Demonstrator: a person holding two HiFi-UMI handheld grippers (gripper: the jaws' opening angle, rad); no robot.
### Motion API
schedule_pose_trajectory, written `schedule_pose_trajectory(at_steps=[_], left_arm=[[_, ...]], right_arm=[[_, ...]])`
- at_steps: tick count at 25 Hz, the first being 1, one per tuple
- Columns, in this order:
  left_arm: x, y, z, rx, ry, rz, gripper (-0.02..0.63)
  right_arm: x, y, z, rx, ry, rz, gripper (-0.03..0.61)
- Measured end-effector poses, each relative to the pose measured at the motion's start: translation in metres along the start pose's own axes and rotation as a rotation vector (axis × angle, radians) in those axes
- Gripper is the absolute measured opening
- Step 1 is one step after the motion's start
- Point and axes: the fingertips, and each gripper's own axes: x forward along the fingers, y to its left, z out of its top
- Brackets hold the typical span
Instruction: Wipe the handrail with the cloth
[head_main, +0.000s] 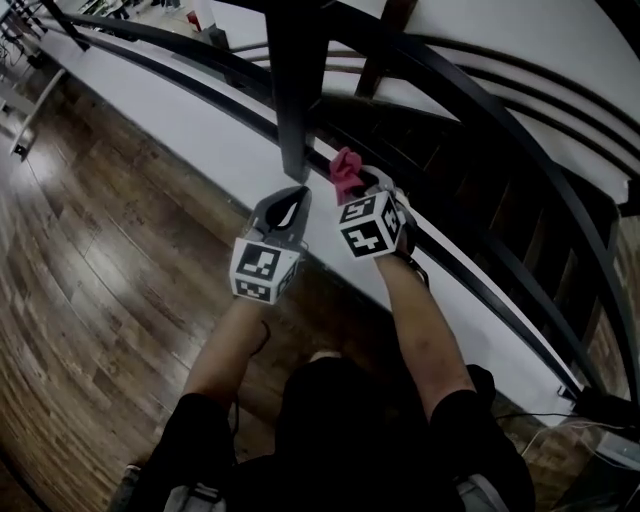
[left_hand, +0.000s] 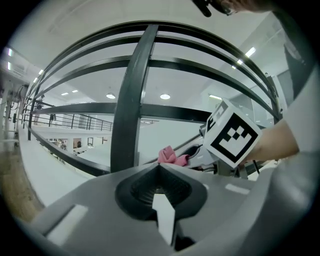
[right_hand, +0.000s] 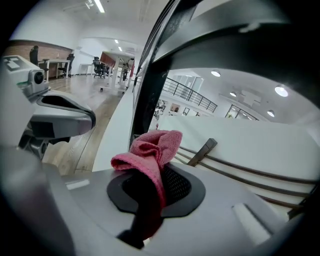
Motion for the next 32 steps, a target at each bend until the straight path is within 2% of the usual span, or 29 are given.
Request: schedule_pose_trajectory(at_steps=[7, 14, 19, 22, 32], left_arm=[[0.016, -0.032, 0.001, 0.004, 0.013, -0.071, -0.002], [0.034, -0.07, 0.002, 0.029, 0.021, -0.146, -0.002], [0.045, -0.09, 0.003, 0.03, 0.018, -0.185, -0.002], [0.049, -0.114, 0.005, 0.033, 0.017, -0.231, -0.002], [0.069, -0.189, 0.004, 0.06, 0.031, -0.372, -0.002]], right_arm=[[-0.021, -0.011, -0.031, -0.03, 0.027, -0.032, 0.046], [-0.047, -0.029, -0.066, 0.015, 0.069, -0.075, 0.046], [-0.067, -0.042, -0.096, -0.035, 0.121, -0.128, 0.046], [-0.081, -0.05, -0.114, -0.047, 0.145, -0.146, 0.046], [-0.127, -0.09, -0.184, 0.004, 0.259, -0.22, 0.046]])
